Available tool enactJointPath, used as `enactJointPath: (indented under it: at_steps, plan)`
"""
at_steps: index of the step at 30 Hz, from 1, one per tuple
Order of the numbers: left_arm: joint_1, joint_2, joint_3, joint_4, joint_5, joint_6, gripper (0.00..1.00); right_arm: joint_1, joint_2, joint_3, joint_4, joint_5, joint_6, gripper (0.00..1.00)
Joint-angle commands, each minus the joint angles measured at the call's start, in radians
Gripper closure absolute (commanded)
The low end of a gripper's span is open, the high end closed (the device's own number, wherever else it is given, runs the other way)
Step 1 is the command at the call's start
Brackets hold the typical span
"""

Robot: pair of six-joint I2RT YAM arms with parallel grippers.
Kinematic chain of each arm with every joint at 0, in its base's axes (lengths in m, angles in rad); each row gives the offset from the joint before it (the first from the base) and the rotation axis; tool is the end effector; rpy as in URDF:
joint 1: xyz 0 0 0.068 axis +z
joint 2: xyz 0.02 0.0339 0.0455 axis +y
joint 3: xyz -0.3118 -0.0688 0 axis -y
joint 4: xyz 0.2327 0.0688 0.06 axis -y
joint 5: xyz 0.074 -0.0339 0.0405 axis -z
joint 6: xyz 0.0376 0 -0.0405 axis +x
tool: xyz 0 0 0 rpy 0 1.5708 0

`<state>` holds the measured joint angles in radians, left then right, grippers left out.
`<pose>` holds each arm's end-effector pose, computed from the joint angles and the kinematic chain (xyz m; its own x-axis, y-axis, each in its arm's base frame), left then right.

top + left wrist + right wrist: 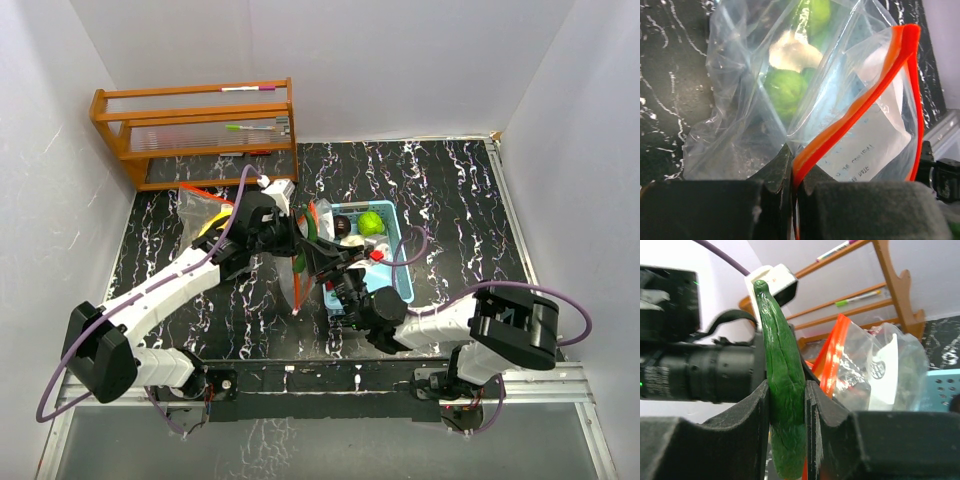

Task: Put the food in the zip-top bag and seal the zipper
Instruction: Place the fake vegetable in the zipper food storage bag.

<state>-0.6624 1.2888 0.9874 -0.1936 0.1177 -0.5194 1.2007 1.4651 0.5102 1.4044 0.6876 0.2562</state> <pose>0.2112 -0.1703 0.3483 -0.6688 -0.1035 -0.7362 0.4150 0.7696 -0.4852 0.1175 0.2369 0.3131 0.0219 0.5978 -0.8014 -0.5367 0.6833 0.4950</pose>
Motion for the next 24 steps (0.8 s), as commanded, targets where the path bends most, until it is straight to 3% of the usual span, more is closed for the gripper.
enactJointPath:
  at_steps: [1,10,14,18,24]
  plan:
    - [-0.005,-0.041,0.019,0.023,0.083,-0.034,1.00,0.006,0.021,0.037,0.033,0.109,-0.107,0.92]
    - [-0.005,-0.089,0.020,-0.057,0.093,-0.001,1.00,0.010,-0.020,0.057,-0.110,0.410,-0.405,0.92]
    - [-0.004,-0.114,0.046,-0.126,0.057,0.038,1.00,0.010,-0.012,0.085,-0.191,0.331,-0.481,0.91]
    - [-0.001,-0.127,0.076,-0.180,-0.012,0.091,1.00,0.010,-0.046,0.111,-0.453,0.212,-0.419,0.88]
    - [0.015,-0.083,0.080,-0.166,-0.020,0.116,1.00,0.010,-0.139,0.095,-0.692,0.029,-0.299,0.87]
